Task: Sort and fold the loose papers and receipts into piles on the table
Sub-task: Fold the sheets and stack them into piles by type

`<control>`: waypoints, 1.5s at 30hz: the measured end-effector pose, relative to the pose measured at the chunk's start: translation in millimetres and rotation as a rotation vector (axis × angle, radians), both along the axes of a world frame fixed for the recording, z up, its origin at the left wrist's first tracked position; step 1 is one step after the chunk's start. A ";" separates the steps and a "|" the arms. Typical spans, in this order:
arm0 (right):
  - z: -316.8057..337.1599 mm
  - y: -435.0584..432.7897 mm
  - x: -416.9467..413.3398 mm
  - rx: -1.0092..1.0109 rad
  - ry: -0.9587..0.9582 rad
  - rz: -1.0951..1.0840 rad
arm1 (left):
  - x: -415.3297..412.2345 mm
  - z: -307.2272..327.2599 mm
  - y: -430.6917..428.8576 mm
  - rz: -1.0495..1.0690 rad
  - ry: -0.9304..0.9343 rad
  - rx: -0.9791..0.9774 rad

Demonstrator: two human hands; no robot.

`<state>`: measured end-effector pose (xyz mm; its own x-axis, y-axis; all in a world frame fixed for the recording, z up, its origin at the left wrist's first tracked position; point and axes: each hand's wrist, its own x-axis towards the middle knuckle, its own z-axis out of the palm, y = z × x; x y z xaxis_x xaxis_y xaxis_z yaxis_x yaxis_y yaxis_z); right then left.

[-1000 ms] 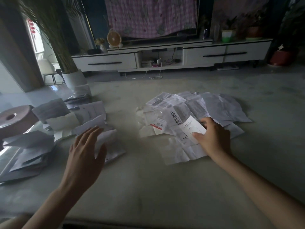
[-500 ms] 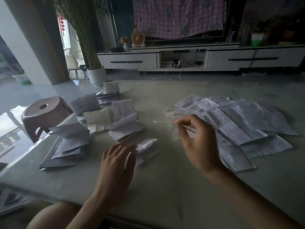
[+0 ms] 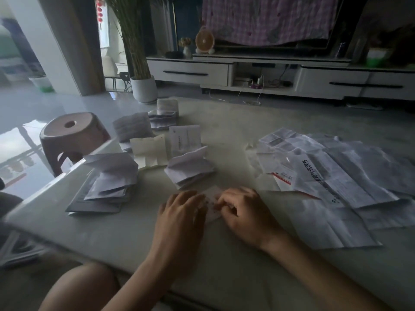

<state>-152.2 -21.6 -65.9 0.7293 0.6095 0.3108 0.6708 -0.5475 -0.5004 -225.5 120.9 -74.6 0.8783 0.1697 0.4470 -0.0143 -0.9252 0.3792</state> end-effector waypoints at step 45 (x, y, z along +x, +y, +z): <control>21.8 -74.1 19.1 0.106 -0.189 -0.382 | 10.0 9.0 -17.3 -0.021 -0.318 -0.071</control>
